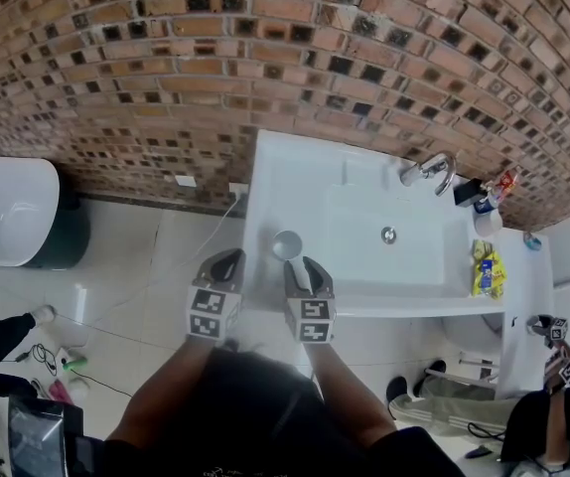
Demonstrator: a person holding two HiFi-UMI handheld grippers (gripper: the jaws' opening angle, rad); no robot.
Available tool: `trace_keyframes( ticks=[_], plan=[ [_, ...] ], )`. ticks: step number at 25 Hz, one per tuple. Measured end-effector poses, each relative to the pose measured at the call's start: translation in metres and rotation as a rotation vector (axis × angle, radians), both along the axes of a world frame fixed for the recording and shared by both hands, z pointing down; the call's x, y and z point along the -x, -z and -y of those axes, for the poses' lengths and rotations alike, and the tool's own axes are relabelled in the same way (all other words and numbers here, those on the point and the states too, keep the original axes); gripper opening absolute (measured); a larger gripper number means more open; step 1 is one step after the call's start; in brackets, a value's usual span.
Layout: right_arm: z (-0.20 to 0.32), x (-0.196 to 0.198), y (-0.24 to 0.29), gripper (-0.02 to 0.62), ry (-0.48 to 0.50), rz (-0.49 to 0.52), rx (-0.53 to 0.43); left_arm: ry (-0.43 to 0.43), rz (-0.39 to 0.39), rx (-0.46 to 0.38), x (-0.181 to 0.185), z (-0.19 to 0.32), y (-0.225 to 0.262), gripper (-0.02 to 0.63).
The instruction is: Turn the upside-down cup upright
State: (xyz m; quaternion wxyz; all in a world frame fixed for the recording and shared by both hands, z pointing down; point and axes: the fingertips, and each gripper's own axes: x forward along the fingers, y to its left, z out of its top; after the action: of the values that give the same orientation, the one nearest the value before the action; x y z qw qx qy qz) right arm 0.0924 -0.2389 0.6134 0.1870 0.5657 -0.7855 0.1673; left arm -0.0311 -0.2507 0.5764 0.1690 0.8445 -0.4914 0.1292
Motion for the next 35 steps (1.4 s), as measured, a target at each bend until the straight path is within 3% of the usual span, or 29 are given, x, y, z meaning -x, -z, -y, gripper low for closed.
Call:
trace_keyframes(
  ticks=[10, 25, 35],
  plan=[
    [-0.03, -0.01, 0.016, 0.018, -0.03, -0.013, -0.051, 0.015, 0.001, -0.022, -0.004, -0.034, 0.01, -0.006],
    [-0.086, -0.011, 0.029, 0.012, 0.0, 0.01, -0.059, 0.035, 0.015, -0.033, -0.009, -0.108, 0.017, -0.006],
    [-0.122, -0.003, 0.03, 0.012, 0.015, 0.006, -0.066, 0.058, 0.044, -0.03, 0.008, -0.135, 0.005, -0.006]
  ],
)
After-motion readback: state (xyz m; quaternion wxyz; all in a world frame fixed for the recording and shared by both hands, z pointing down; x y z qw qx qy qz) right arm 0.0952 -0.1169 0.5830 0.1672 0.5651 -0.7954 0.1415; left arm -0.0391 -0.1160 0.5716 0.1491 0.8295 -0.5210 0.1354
